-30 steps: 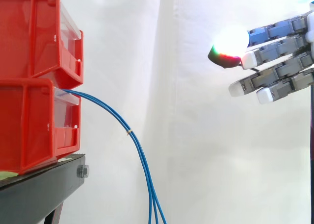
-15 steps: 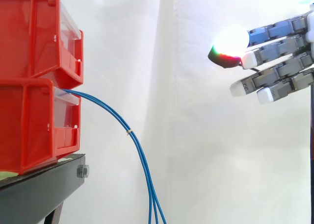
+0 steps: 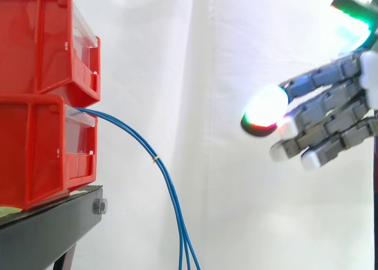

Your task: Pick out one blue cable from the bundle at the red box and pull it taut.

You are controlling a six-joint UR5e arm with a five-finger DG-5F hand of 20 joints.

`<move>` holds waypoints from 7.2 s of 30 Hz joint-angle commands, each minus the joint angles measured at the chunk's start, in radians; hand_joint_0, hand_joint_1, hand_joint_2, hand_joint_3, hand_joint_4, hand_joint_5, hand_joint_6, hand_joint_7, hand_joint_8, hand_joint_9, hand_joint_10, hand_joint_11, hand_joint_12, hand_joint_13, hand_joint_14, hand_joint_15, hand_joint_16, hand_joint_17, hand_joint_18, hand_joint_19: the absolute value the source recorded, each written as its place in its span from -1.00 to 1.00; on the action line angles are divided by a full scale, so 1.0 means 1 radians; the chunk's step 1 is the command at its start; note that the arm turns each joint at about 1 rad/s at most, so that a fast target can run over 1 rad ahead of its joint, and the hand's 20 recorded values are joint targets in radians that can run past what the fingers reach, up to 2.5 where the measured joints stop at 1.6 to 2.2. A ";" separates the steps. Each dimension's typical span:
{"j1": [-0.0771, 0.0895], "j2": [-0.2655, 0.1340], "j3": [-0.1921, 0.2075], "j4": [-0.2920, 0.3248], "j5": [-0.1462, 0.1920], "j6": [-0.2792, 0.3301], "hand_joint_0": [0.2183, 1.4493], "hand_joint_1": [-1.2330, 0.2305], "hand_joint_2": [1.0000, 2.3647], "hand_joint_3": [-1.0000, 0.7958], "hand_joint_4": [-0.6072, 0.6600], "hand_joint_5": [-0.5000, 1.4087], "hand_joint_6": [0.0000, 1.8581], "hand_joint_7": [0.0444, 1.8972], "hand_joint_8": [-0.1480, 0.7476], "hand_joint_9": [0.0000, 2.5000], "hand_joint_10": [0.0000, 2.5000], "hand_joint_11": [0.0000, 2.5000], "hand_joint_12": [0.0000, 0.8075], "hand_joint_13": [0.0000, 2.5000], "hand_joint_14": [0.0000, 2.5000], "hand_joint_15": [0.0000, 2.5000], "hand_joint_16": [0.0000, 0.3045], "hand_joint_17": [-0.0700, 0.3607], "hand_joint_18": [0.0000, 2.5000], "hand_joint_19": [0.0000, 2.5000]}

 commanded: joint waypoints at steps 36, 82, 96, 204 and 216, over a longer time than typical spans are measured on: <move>0.104 -0.290 0.092 0.321 0.193 -0.109 -0.65 -0.03 -1.00 -0.44 0.13 -0.71 -0.46 -0.24 -0.23 -0.62 -0.99 -0.77 -0.21 -0.76 -1.00 -0.91 -0.60 -0.04 -0.73 -0.71; 0.076 -0.404 0.161 0.444 0.000 0.122 -0.45 -0.08 -0.99 -0.37 0.10 -0.63 -0.46 0.16 -0.25 -0.53 -0.99 -0.66 -0.30 -0.70 -0.99 -0.85 -0.68 -0.16 -0.69 -0.64; 0.062 -0.402 0.168 0.439 -0.027 0.135 -0.44 -0.08 -0.99 -0.37 0.09 -0.62 -0.46 0.20 -0.26 -0.53 -0.98 -0.65 -0.29 -0.69 -0.99 -0.85 -0.68 -0.16 -0.69 -0.64; 0.061 -0.425 0.213 0.461 -0.007 0.044 -0.44 0.01 -0.99 -0.37 0.12 -0.59 -0.46 0.26 -0.21 -0.47 -0.98 -0.62 -0.28 -0.67 -0.99 -0.82 -0.68 -0.16 -0.65 -0.61; 0.039 -0.425 0.239 0.430 -0.056 0.057 -0.39 -0.05 -0.98 -0.29 0.06 -0.59 -0.46 0.33 -0.22 -0.47 -0.98 -0.61 -0.29 -0.66 -0.99 -0.82 -0.68 -0.17 -0.65 -0.60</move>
